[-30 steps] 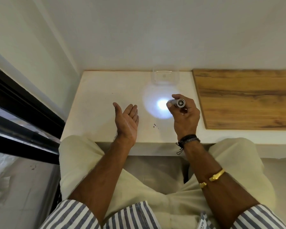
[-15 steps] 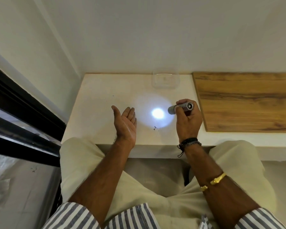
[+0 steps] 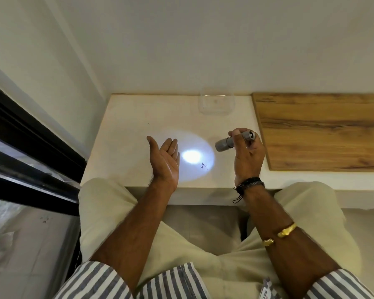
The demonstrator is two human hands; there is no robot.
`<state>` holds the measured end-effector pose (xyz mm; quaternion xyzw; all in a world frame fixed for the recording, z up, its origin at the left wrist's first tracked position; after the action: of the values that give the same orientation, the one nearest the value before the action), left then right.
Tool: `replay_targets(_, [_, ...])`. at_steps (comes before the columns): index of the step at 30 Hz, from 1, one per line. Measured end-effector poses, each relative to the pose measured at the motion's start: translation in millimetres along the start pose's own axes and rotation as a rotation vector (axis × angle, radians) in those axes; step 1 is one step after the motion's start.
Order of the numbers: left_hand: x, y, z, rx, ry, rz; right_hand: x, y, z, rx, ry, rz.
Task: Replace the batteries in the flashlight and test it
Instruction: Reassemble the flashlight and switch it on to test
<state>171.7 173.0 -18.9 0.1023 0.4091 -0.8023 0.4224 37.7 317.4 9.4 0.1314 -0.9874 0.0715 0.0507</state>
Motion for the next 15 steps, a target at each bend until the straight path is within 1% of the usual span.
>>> replay_targets(3, [-1, -2, -1, 0.015, 0.019, -0.013, 4, 2, 0, 0.173, -0.077, 0.02])
replay_targets(5, [-1, -3, -2, 0.021, 0.041, -0.025, 6, 3, 4, 0.37, -0.174, 0.024])
replay_targets(9, [-3, -7, -5, 0.015, 0.095, -0.078, 7, 2, 10, 0.675, -0.398, 0.041])
replay_targets(12, [-4, -11, -9, 0.001, 0.132, -0.1, 4, -2, 8, 0.851, -0.537, 0.079])
replay_targets(15, [-5, -13, -12, -0.006, 0.158, -0.11, 1, -6, 6, 0.965, -0.586, 0.049])
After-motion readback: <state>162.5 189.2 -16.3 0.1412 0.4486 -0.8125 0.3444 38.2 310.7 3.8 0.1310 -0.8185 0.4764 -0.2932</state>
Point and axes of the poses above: each hand's wrist, its own x-axis towards the middle knuckle, its own y-axis out of the back of the hand, z = x × y, the point moved 2 cm from there along x, towards the middle knuckle, and after that the axes turned 8 degrees about y, right-handed, at the moved point
